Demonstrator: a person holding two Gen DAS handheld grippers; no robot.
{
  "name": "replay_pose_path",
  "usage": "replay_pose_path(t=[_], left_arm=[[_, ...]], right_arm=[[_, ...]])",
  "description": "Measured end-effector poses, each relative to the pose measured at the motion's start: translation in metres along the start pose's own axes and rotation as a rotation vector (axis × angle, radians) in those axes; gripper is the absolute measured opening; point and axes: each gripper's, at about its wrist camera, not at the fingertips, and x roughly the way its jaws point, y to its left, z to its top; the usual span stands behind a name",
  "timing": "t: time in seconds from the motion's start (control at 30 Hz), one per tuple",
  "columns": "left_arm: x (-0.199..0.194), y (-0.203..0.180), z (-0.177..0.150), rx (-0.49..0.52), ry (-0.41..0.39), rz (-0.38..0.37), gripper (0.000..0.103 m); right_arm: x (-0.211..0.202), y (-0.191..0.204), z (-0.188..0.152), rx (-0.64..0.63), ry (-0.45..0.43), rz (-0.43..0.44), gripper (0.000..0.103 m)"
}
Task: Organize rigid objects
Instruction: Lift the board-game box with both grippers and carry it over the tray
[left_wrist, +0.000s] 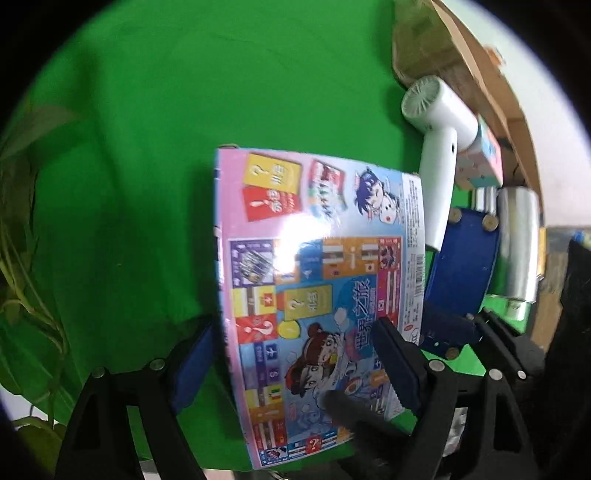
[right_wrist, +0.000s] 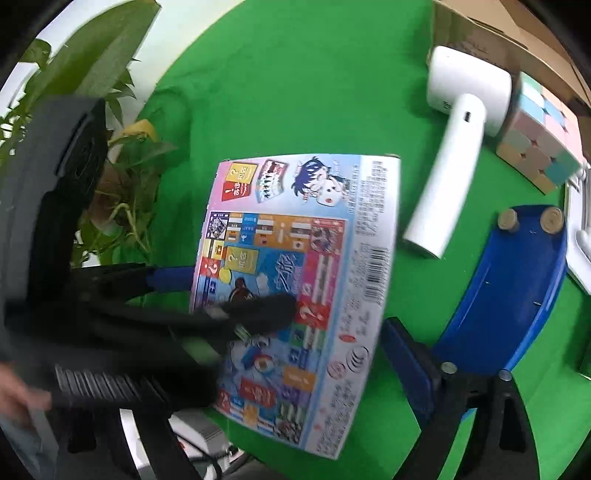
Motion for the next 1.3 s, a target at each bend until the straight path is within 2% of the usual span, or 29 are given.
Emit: replay_pose_path(t=[0.07, 0.13, 0.23, 0.43, 0.6, 0.93, 1.17, 1.3], left_arm=[[0.001, -0.003, -0.003, -0.019, -0.006, 0.0, 0.084], [0.0, -0.004, -0.008, -0.035, -0.004, -0.004, 0.082], [-0.009, 0.001, -0.014, -0.031, 0.004, 0.008, 0.077], [-0.047, -0.032, -0.023, 0.027, -0.062, 0.042, 0.074], [-0.093, -0.093, -0.033, 0.121, -0.18, 0.076, 0.074], [-0.162, -0.253, -0.04, 0.355, -0.396, 0.06, 0.074], [-0.172, -0.324, -0.034, 0.467, -0.451, 0.039, 0.074], [-0.165, -0.344, -0.022, 0.494, -0.457, 0.031, 0.074]], right_arm=[[0.01, 0.012, -0.001, -0.021, 0.01, -0.058, 0.096], [0.012, 0.015, -0.002, -0.014, 0.007, -0.073, 0.096], [0.009, 0.014, -0.009, -0.012, 0.009, -0.119, 0.087], [-0.029, 0.004, -0.022, 0.022, -0.073, -0.088, 0.085], [-0.099, -0.013, -0.035, 0.063, -0.215, -0.078, 0.084], [-0.263, -0.073, -0.078, 0.161, -0.549, -0.142, 0.083], [-0.351, -0.126, -0.099, 0.223, -0.683, -0.193, 0.083], [-0.368, -0.147, -0.089, 0.262, -0.712, -0.209, 0.083]])
